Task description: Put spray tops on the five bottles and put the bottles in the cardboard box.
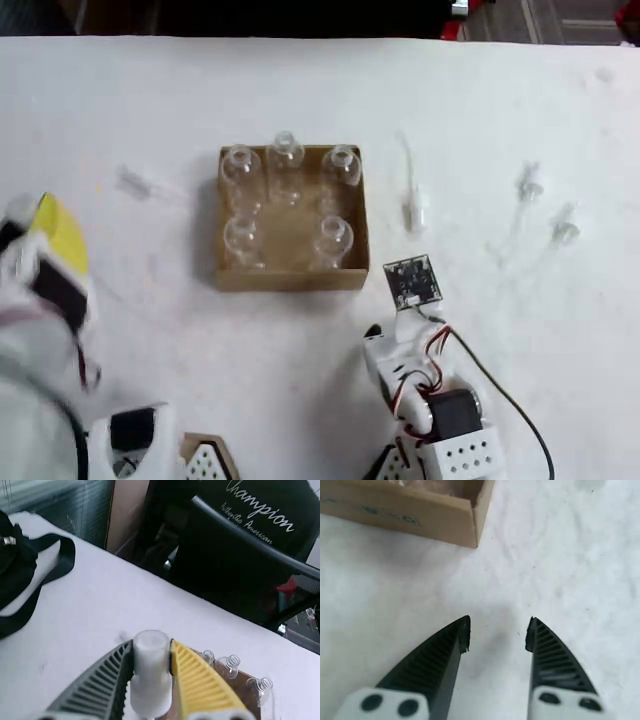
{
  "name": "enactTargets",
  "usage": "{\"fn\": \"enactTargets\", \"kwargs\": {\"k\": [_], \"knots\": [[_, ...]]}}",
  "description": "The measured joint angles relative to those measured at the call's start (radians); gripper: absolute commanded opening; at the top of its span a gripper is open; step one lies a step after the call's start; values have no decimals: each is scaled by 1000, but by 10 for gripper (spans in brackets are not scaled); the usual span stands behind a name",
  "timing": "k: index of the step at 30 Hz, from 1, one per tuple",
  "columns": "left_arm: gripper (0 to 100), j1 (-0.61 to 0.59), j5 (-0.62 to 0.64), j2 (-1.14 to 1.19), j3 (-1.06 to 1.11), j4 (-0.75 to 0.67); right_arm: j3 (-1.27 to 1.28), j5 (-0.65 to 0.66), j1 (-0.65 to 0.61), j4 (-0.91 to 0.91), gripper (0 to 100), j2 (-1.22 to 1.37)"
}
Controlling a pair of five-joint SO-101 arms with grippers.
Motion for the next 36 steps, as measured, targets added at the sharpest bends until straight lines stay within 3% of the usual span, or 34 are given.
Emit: {"fn": "enactTargets", "kwargs": {"k": [5, 10, 17, 26, 30, 36], "knots": [[22, 3, -117, -83, 5, 0, 0, 0, 0, 0, 163, 0], [22, 3, -135, -169, 135, -41, 0, 0, 0, 0, 163, 0], [22, 3, -135, -413, 442, -245, 0, 0, 0, 0, 163, 0], [20, 3, -135, -818, 936, -621, 0, 0, 0, 0, 163, 0], [20, 3, -135, -901, 1065, -695, 0, 0, 0, 0, 163, 0], [24, 3, -135, -905, 1077, -709, 0, 0, 0, 0, 163, 0]]}}
